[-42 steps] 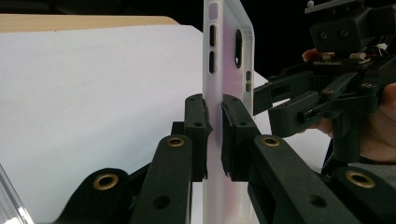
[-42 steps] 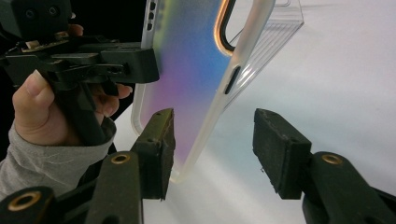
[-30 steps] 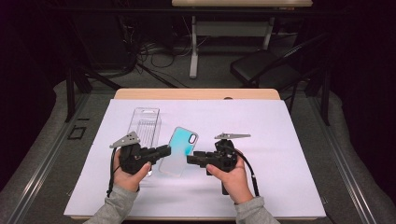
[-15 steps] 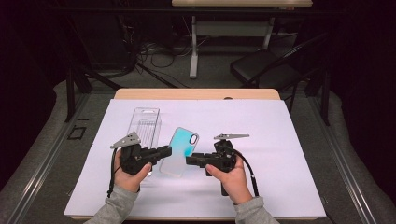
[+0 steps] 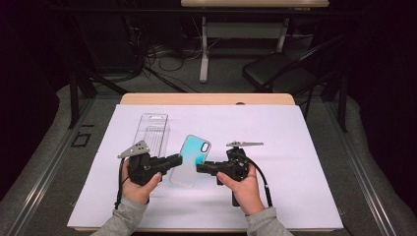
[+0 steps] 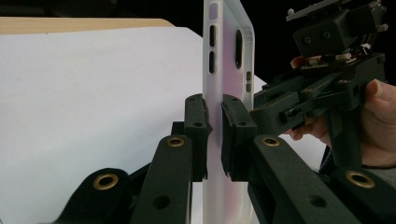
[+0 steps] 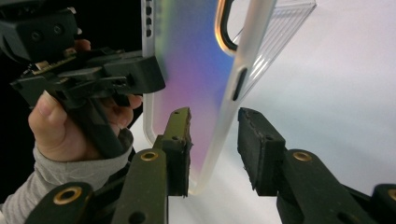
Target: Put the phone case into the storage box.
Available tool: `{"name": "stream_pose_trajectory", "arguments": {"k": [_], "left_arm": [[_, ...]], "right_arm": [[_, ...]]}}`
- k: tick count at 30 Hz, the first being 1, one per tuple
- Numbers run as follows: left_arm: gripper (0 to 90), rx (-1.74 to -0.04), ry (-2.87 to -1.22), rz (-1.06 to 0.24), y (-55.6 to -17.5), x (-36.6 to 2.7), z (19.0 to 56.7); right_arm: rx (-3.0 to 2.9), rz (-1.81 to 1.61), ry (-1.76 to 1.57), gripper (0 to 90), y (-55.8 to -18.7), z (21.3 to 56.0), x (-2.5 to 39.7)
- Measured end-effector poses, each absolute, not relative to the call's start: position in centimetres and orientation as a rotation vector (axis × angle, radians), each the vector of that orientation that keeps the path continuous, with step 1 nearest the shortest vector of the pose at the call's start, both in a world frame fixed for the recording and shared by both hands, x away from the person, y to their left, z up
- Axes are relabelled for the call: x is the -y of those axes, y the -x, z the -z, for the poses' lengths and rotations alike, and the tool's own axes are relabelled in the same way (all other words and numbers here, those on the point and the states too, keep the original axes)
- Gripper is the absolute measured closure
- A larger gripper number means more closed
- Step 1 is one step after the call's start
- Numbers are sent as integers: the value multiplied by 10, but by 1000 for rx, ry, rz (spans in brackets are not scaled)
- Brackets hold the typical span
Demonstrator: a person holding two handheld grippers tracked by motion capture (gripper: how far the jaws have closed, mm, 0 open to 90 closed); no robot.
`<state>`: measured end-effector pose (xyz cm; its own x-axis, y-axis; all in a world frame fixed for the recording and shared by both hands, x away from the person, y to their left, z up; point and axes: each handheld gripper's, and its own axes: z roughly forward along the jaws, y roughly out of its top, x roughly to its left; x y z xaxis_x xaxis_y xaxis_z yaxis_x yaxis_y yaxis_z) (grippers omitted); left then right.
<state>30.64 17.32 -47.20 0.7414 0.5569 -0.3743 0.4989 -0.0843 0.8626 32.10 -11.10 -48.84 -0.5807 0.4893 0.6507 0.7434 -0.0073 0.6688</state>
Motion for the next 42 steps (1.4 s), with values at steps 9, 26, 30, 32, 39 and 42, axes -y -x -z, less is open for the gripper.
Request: {"name": "stream_pose_trajectory", "arguments": {"k": [9,26,30,32,39,42], "left_arm": [[822,-854,-1683,-63,-304,-172,475],[822,-875,-1626,-43,-304,-175,477],[822,-873,-1626,-44,-304,-174,477],[822,-870,-1629,-43,-304,-174,477],[822,-869,-1626,-44,-303,-174,477],[822,-872,-1623,-45,-303,-174,477]], "right_arm": [[1970,1672,1322,660,-321,491,113],[1885,1734,1328,703,-318,496,111],[1883,1745,1327,722,-318,497,111],[1885,1747,1326,729,-318,497,111],[1875,1743,1330,764,-318,498,111],[1869,1739,1331,786,-318,498,112]]}}
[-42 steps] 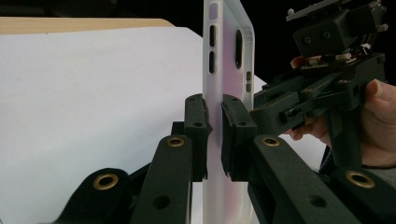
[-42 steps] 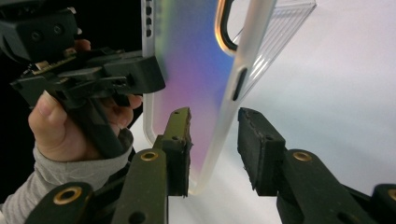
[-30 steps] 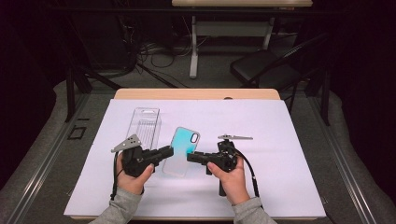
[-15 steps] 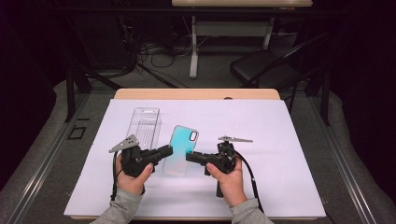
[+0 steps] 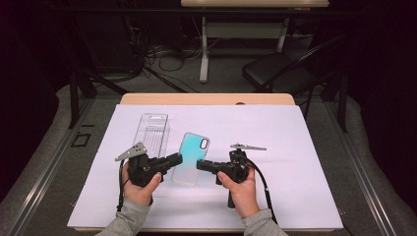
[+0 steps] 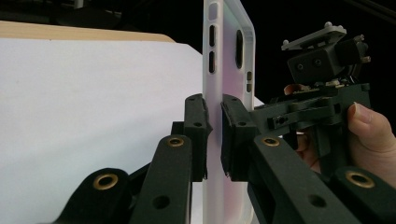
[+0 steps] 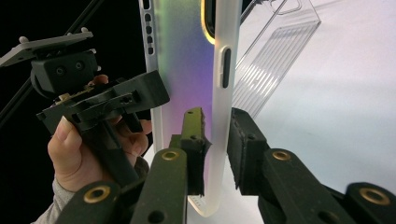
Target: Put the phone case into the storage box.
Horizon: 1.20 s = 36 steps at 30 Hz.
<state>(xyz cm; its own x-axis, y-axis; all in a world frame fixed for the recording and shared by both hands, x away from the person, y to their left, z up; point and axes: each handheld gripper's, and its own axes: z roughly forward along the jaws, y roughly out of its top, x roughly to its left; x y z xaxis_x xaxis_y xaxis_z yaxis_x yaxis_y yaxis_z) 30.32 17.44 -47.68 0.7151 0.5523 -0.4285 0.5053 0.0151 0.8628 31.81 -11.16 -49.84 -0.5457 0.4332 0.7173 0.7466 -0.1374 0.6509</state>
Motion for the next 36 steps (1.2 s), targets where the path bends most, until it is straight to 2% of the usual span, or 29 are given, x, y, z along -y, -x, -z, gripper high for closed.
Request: {"name": "stream_pose_trajectory", "arguments": {"k": [8,36], "left_arm": [[822,-876,-1621,-48,-303,-175,477],[822,-876,-1622,-49,-303,-175,477]], "right_arm": [[1849,1733,1333,813,-319,500,112],[1843,1749,1309,824,-319,503,113]]}}
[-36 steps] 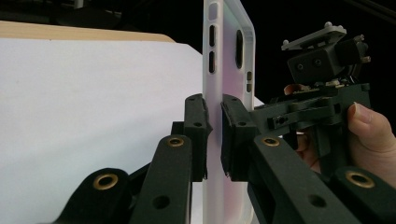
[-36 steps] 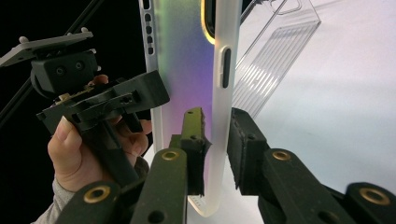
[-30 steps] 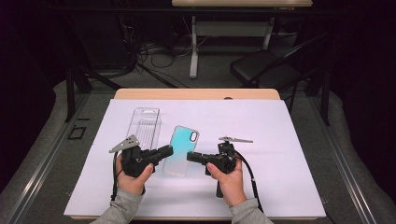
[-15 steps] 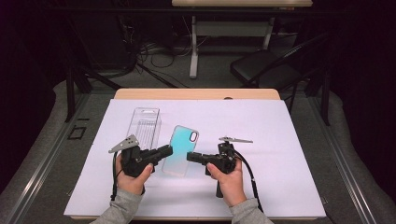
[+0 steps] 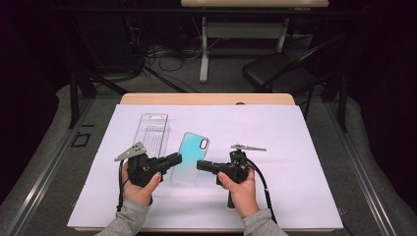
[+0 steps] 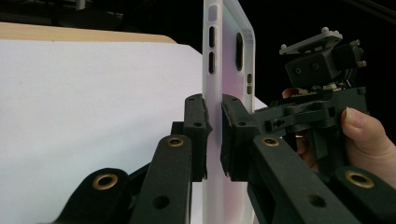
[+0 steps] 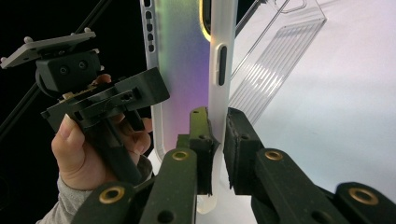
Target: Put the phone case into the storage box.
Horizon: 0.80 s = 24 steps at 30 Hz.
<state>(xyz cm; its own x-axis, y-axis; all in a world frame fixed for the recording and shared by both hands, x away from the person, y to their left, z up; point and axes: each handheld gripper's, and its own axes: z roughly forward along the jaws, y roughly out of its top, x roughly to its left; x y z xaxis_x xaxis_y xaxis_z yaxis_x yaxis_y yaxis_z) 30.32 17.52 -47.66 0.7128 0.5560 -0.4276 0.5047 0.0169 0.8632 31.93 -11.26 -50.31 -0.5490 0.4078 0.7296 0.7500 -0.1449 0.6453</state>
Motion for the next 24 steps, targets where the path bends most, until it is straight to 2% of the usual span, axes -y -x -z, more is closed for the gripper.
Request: {"name": "stream_pose_trajectory", "arguments": {"k": [24], "left_arm": [[796,-869,-1620,-43,-305,-175,478]], "right_arm": [[1836,1761,1317,828,-318,503,113]]}}
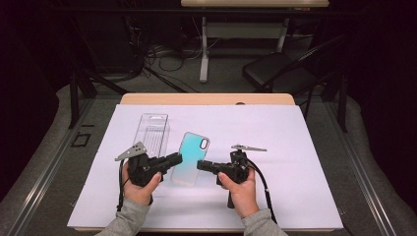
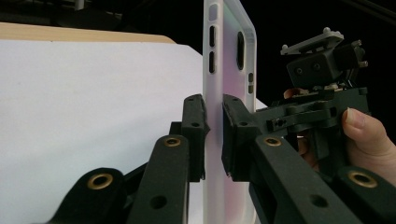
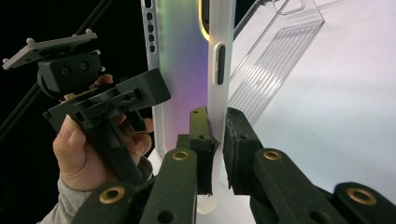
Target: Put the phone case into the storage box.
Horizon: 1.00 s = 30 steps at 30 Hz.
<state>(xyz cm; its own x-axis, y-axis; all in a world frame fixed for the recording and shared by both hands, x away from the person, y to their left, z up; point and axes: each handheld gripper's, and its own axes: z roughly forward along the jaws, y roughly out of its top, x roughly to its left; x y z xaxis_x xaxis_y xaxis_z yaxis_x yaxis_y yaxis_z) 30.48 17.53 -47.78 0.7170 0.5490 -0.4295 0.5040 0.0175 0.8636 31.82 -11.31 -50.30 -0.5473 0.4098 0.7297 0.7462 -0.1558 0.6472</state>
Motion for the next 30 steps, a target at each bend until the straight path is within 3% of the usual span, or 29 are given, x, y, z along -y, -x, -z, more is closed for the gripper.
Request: {"name": "stream_pose_trajectory", "arguments": {"k": [17,30], "left_arm": [[587,-874,-1643,-31,-310,-174,481],[502,-851,-1695,-103,-313,-170,482]], "right_arm": [[1934,1755,1337,827,-320,501,117],[2183,1777,1345,827,-318,491,120]]}}
